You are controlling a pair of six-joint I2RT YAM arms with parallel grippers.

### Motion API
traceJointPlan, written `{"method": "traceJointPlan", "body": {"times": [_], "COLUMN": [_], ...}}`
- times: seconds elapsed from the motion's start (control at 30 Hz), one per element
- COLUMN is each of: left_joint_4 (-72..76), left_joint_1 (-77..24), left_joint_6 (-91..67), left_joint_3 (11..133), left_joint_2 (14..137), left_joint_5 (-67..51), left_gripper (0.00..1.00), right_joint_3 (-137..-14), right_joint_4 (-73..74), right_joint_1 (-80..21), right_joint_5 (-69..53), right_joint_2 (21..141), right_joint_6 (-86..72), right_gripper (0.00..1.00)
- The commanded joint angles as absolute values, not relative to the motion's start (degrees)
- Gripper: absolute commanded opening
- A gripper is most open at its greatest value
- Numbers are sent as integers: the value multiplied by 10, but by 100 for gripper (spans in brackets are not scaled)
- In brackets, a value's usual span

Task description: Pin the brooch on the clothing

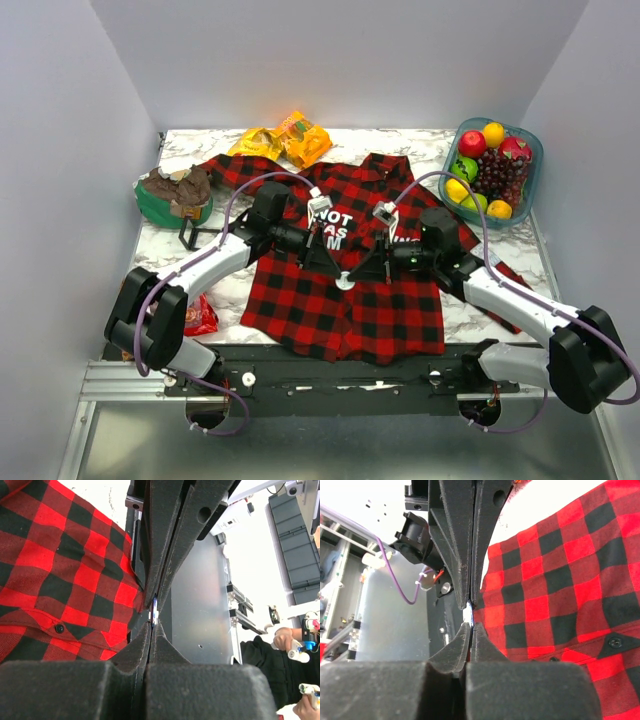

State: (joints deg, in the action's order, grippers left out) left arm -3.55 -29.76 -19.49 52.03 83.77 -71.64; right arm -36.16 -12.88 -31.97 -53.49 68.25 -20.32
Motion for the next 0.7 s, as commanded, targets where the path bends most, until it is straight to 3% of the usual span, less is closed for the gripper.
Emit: {"method": "traceJointPlan", "body": {"times": [0.0, 0.1, 0.13, 0.23, 0.4, 0.47, 0.67], "left_joint_4": [-18, -18, -18, -18, -36, -47, -51], "left_joint_1": [-306, -306, -306, -306, -306, -305, -305], "left_joint_6": [-192, -193, -192, -190, -175, -166, -163], "left_joint_3": [514, 515, 514, 512, 515, 518, 519], "left_joint_2": [823, 824, 823, 820, 820, 819, 814], "left_joint_5": [-715, -712, -712, -711, -714, -713, -710], "left_gripper": [0, 27, 42, 60, 61, 50, 36], "right_joint_3": [-352, -333, -330, -323, -323, -326, -327], "right_joint_4": [-213, -248, -253, -267, -271, -269, -266], "right_joint_1": [-331, -331, -330, -331, -331, -331, -331], "right_joint_5": [-552, -542, -539, -539, -539, -538, -537], "right_joint_2": [683, 678, 676, 672, 663, 660, 665], "right_joint_6": [-242, -260, -270, -278, -282, -281, -279], "right_gripper": [1, 1, 1, 1, 1, 1, 1]}}
